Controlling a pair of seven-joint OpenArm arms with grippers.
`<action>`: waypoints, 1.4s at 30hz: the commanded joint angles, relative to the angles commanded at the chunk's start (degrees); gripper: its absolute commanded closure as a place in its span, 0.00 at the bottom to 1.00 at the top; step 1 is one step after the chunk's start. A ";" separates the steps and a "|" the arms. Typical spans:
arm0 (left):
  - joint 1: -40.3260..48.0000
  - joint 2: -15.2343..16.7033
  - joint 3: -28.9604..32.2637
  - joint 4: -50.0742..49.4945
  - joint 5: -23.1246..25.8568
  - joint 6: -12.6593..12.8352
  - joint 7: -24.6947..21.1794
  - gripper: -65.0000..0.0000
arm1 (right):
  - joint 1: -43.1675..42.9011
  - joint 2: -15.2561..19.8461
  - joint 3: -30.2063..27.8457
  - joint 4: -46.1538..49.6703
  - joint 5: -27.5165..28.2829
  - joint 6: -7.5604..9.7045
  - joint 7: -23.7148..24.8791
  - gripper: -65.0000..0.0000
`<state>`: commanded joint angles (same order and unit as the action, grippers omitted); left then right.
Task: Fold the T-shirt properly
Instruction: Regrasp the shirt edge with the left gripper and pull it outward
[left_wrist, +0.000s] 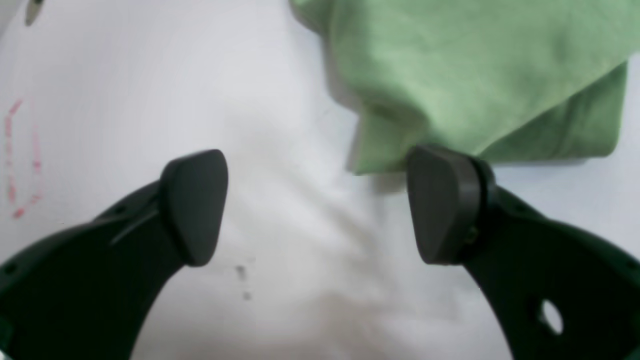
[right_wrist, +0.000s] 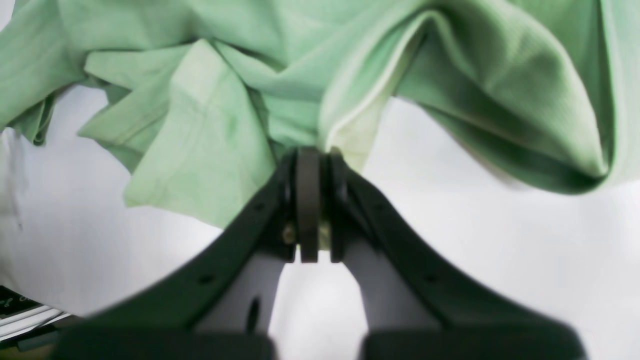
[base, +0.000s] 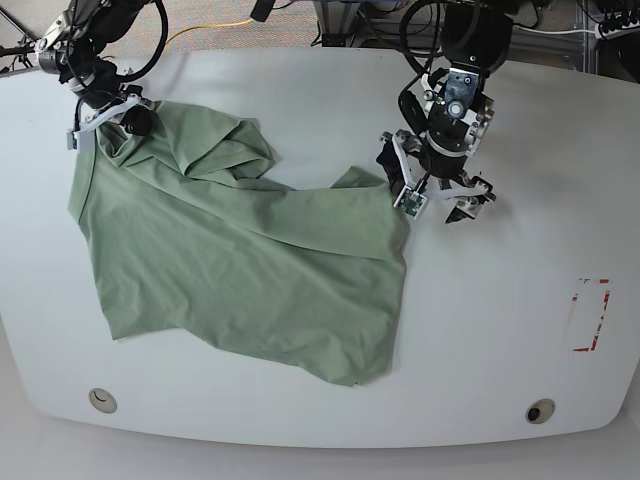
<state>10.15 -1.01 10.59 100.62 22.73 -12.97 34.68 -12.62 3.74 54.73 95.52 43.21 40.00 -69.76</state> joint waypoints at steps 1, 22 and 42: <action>-0.09 0.26 0.09 -1.05 0.00 0.00 -0.26 0.18 | -0.09 0.00 0.00 0.00 0.00 0.00 0.00 1.00; -5.89 0.09 -0.09 -11.87 -9.85 0.26 -3.43 0.66 | -1.32 0.00 0.18 0.35 0.35 0.00 0.00 1.00; -8.70 -9.93 -0.26 2.20 -9.58 0.26 -2.90 1.00 | 4.40 5.54 -0.53 14.51 0.35 0.00 -5.19 1.00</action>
<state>1.45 -10.95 10.33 102.81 13.14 -12.70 31.78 -8.22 9.27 54.20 110.02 43.56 40.00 -74.95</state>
